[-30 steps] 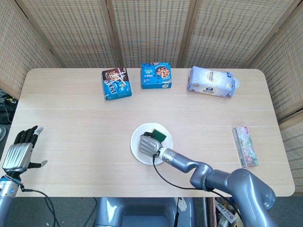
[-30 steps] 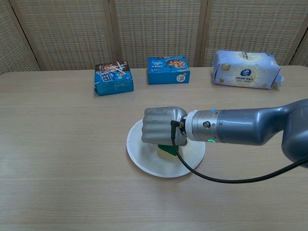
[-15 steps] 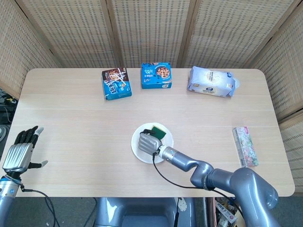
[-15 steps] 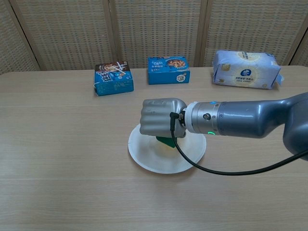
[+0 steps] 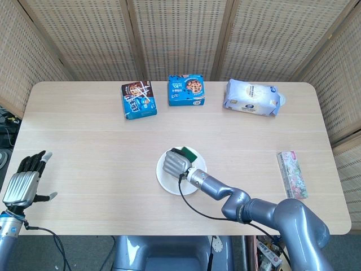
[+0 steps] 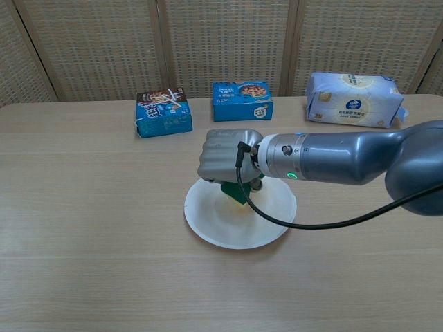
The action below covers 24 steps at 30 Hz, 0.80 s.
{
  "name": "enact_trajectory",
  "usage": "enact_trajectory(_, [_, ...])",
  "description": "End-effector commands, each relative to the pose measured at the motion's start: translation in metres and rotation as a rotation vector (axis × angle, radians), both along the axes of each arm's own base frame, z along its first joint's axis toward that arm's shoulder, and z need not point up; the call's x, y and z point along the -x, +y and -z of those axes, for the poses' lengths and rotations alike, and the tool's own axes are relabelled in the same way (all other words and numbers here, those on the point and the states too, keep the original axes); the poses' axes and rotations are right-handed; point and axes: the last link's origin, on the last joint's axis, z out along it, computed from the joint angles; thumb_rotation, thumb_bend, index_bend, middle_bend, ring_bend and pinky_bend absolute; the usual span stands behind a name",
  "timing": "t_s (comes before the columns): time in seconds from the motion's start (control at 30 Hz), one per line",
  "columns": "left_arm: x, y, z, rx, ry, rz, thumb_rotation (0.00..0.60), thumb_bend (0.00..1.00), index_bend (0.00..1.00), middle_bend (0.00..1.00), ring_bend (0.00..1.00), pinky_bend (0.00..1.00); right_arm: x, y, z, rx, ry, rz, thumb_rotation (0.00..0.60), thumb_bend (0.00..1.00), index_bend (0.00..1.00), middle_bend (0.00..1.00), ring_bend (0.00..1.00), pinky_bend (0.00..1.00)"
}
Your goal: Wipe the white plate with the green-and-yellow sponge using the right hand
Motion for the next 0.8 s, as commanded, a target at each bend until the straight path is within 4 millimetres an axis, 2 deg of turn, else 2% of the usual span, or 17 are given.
enact_trajectory(0.03, [0.001, 0.001, 0.0, 0.001, -0.001, -0.004, 0.6, 0.0, 0.0, 0.0, 0.0, 0.0, 0.007, 0.001, 0.01, -0.003, 0.04, -0.006, 0.6, 0.53, 0.63, 0.56, 0.46, 0.72])
enact_trajectory(0.33, [0.001, 0.001, 0.0, 0.001, 0.0, -0.007, 0.6, 0.0, 0.0, 0.0, 0.0, 0.0, 0.024, 0.007, 0.027, -0.007, 0.123, -0.016, 0.6, 0.53, 0.63, 0.56, 0.46, 0.72])
enact_trajectory(0.8, [0.002, 0.002, 0.001, 0.003, -0.002, -0.01, 0.6, 0.0, 0.0, 0.0, 0.0, 0.0, 0.029, 0.01, 0.029, 0.001, 0.131, -0.022, 0.6, 0.53, 0.64, 0.56, 0.46, 0.72])
